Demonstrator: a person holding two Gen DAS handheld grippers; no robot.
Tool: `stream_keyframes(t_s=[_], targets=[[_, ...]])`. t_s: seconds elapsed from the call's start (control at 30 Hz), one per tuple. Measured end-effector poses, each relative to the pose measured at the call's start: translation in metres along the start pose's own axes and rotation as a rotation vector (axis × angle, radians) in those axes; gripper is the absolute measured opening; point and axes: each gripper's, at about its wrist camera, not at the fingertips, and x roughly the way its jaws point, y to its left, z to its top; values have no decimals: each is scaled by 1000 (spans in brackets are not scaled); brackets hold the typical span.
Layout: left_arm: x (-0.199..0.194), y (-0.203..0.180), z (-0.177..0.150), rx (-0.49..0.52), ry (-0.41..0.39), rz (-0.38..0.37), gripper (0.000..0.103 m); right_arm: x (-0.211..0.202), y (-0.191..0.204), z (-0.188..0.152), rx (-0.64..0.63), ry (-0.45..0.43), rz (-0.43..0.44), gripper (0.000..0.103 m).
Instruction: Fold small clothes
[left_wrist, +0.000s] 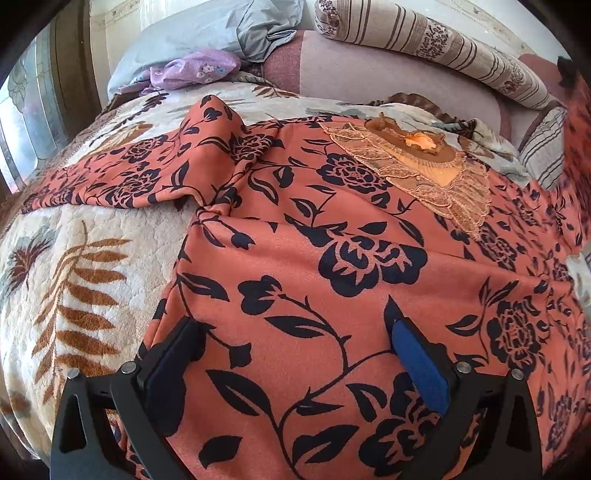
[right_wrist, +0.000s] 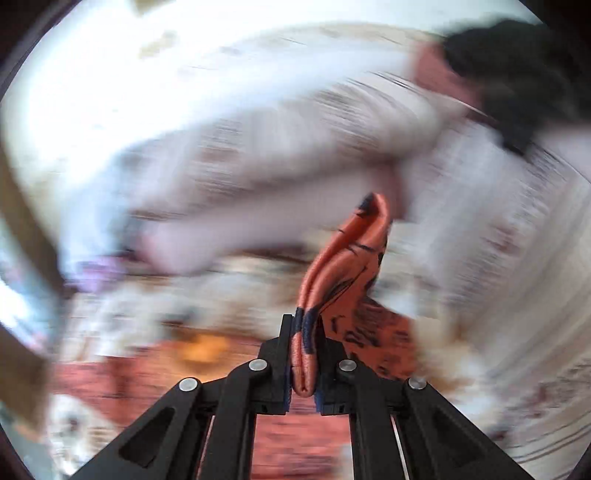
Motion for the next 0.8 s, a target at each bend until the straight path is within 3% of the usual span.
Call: stream_keyframes(t_s=[0.1,0.23,0.27,0.3,0.33,0.43,0.5,0.6,0.7,0.8], targets=[[-10,14,4,-62,-19,-55,103,-4,92,-10,-58,-4,159,8],[-27,43,9,-210,-100,-80,103,45,167,-67,-39,80,342,12],[-26,48,10,-227,-96,-78,103,67,176,-84,-26,109,362,23],[-24,51,11,-231,-80,-75,103,95,182,-103,-29,161,352,65],[-20,52,12,-227,-55,-73,103,127,185,-125,-50,230,308,86],[-5,54,9,-232,35,-119,103,190,162,-194,-32,402,182,87],[-9,52,8,-220,8,-116,103,193,129,-224,29,413,157,84],[-11,54,10,-275,-5,-146,103,163,90,-234,49,316,122,84],[-19,62,14,-353,-77,-166,103,125,50,-221,33,166,41,84],[-30,61,16,-344,-157,-135,103,109,6,-205,73,72,-2,84]])
